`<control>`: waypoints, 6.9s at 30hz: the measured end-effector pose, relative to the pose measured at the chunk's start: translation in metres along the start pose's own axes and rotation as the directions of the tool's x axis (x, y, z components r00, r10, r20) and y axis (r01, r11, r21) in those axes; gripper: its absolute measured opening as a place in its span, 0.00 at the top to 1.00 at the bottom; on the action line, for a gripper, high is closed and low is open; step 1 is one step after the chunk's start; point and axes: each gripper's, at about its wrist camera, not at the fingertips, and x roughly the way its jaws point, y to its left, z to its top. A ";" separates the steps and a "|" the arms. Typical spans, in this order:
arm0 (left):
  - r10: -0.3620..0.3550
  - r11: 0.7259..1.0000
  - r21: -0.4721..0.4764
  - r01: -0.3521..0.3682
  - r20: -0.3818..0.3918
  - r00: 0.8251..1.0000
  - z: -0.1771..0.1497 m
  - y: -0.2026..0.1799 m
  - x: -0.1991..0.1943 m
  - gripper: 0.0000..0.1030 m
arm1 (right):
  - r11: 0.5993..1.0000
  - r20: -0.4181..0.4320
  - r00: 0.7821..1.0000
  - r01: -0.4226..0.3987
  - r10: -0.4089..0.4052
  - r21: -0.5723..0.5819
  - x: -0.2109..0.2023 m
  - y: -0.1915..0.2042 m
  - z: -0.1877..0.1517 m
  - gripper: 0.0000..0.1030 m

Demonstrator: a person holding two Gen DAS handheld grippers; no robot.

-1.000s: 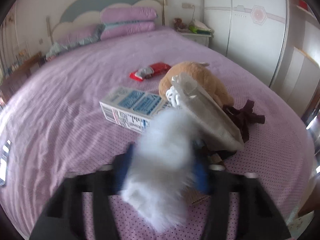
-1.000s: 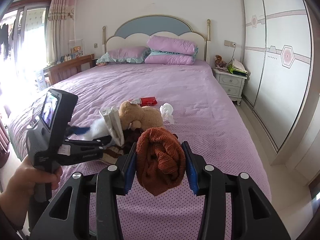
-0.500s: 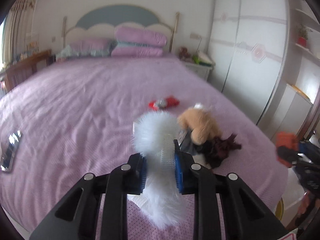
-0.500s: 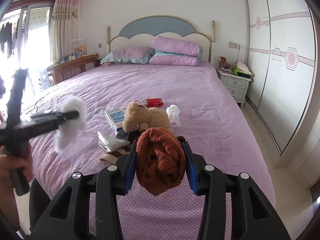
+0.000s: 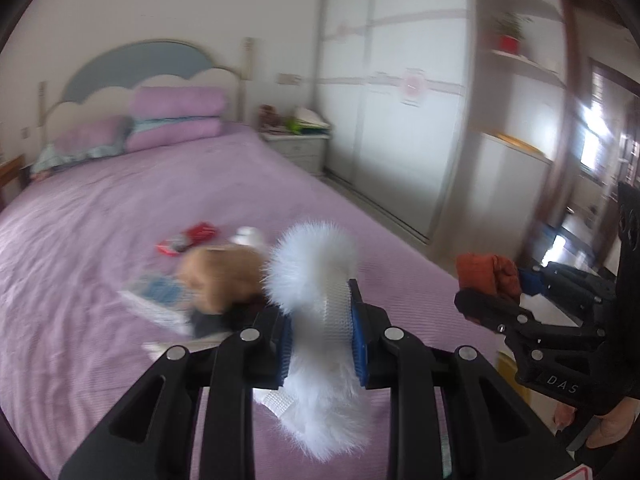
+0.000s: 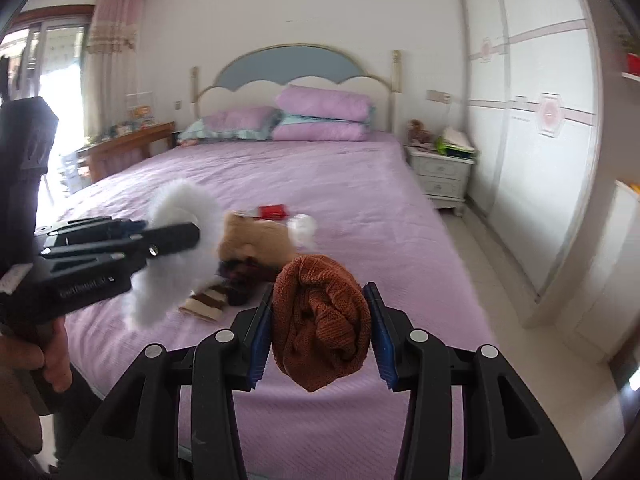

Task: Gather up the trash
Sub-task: 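Grasp the white fluffy toy with the left gripper and lift it, then carry both items to the yellow bucket and release them inside, then return both tools to the bed toward the white mesh bag, then grasp the white mesh bag with the left gripper and lift it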

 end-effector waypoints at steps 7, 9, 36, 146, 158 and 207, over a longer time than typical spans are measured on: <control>-0.161 0.983 0.072 0.166 -0.072 0.984 0.000 -0.077 0.049 0.76 | 0.978 -0.023 0.982 0.188 -0.187 0.087 -0.043 -0.068 -0.028 0.59; -0.205 0.973 0.086 0.213 -0.093 0.974 -0.002 -0.101 0.062 0.76 | 0.966 -0.035 0.972 0.234 -0.232 0.112 -0.052 -0.087 -0.037 0.59; -0.371 0.807 0.206 0.554 -0.553 0.746 -0.099 -0.336 0.249 0.74 | 0.790 -0.376 0.843 0.511 -0.384 0.339 -0.087 -0.244 -0.199 0.59; 0.260 0.920 -0.238 -0.311 -0.224 0.939 -0.061 0.133 0.087 0.48 | 0.990 0.014 0.990 -0.143 0.143 -0.010 0.078 0.047 0.017 0.08; 0.220 0.927 -0.260 -0.270 -0.207 0.953 -0.070 0.143 0.071 0.83 | 0.986 -0.022 0.986 -0.168 0.168 -0.012 0.090 0.058 0.015 0.08; 0.159 0.923 -0.312 -0.227 -0.228 0.961 -0.083 0.134 0.061 0.82 | 0.986 -0.115 0.979 -0.166 0.167 0.019 0.124 0.060 0.008 0.08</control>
